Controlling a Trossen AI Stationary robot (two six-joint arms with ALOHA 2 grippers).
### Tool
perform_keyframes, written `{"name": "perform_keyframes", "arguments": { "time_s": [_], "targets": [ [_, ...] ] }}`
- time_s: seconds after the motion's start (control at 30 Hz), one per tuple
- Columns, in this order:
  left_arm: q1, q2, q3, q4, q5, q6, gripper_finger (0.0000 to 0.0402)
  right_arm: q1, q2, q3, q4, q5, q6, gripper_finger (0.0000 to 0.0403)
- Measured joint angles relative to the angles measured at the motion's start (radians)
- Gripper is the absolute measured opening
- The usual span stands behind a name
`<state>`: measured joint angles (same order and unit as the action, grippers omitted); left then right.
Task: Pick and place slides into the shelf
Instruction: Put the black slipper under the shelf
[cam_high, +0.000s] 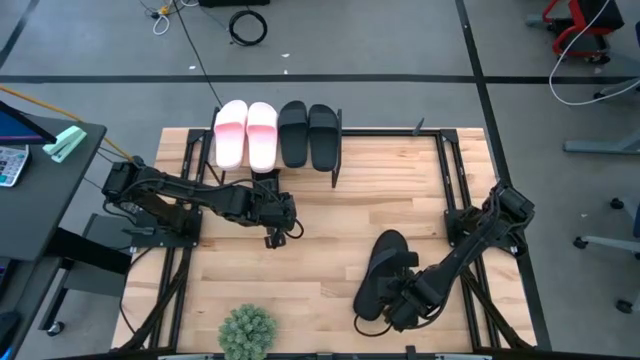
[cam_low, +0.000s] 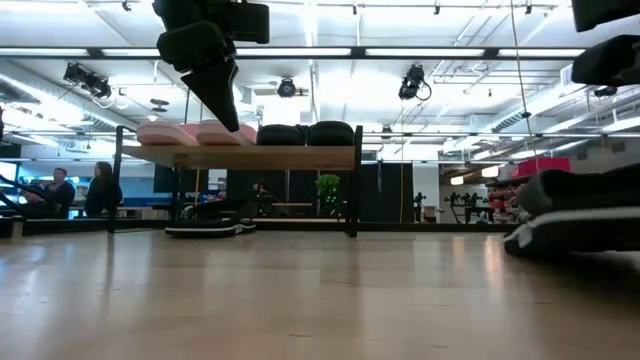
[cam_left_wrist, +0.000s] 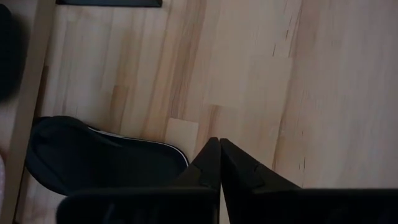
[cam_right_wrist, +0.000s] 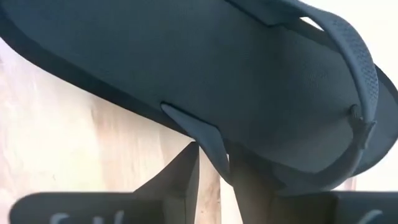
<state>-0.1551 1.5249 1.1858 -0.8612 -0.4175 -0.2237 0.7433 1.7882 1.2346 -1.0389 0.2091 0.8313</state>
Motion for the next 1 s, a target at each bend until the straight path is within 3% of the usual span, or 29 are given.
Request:
{"name": "perform_keyframes", "arguments": {
  "time_s": [0.23, 0.47, 0.6, 0.83, 1.0],
  "targets": [
    [0.0, 0.0, 0.0, 0.0, 0.0, -0.001, 0.0023, -0.01, 0.0, 0.0, 0.0, -0.003, 0.004, 0.0118],
    [0.0, 0.0, 0.0, 0.001, 0.0, -0.001, 0.001, -0.037, 0.0, 0.0, 0.063, 0.0, 0.007, 0.0155],
    [0.0, 0.0, 0.0, 0.001, 0.0, -0.001, 0.0007, -0.043, 0.0, -0.001, 0.258, 0.044, 0.006, 0.0162],
    [0.0, 0.0, 0.0, 0.001, 0.0, -0.001, 0.0025, -0.034, 0.002, -0.001, 0.798, 0.222, -0.108, 0.0156],
    [0.0, 0.0, 0.0, 0.0, 0.0, -0.001, 0.002, -0.034, 0.061, 0.0, 0.829, 0.228, -0.119, 0.0156]
  ]
}}
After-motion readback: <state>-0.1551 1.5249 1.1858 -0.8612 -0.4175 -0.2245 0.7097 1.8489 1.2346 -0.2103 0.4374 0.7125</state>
